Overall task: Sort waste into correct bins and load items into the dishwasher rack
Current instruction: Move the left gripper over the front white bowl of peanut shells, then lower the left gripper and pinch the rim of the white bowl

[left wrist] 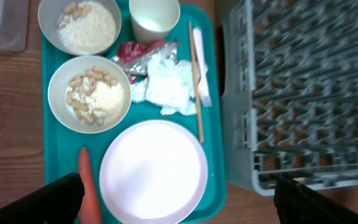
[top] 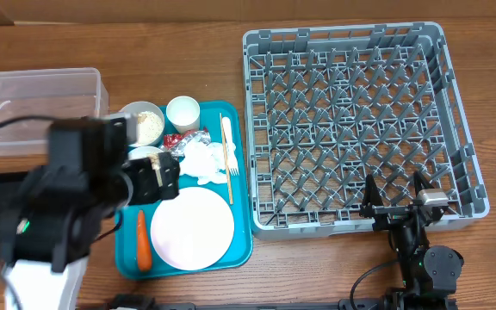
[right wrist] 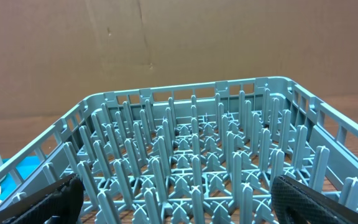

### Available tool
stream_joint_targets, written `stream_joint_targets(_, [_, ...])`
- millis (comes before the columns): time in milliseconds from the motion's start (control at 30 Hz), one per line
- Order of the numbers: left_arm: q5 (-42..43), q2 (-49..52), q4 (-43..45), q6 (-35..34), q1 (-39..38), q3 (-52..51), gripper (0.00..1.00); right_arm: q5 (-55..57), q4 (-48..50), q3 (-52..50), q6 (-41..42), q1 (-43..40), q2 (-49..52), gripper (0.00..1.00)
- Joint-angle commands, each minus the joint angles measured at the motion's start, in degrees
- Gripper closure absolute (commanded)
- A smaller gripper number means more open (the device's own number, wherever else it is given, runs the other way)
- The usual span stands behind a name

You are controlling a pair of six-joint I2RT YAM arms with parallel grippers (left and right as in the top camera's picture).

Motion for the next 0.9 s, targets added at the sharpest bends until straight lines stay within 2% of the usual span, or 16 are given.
stream_joint_targets(0, [-11.82,5.4,-0.07,-2.38,-5.99,1.14,0.0,0.5,0.22,-0.59,-0.44,-0.44,-0.52,0.0])
stream_joint_targets(133, [-20.02,11.78,0.13,-8.37,-7.98,1.14,0.0,0.5,0.22,-0.59,-0.44,-0.44,-0.52,0.0])
stream_joint_targets(267, [-18.16,18.6,1.14,-8.76,-7.08,1.11,0.0,0.5,0.22,-0.59,-0.44,-0.44,-0.52,0.0])
stream_joint_targets(433, [-10.93,27.98,1.25,-1.88,-5.95,1.11,0.0,0.5,0.22,-0.59,-0.44,-0.44,-0.52,0.0])
stream_joint_targets(600, [-8.22,35.93,3.48,0.28,-3.02,1.11,0.0,0.5,0.22,-0.59,-0.44,-0.44,-0.52,0.0])
stream_joint_targets(867, [1.7,41.68,8.15,6.49,4.37,0.68,0.0,0.5,0.22,-0.59,-0.44,-0.44,-0.52,0.0])
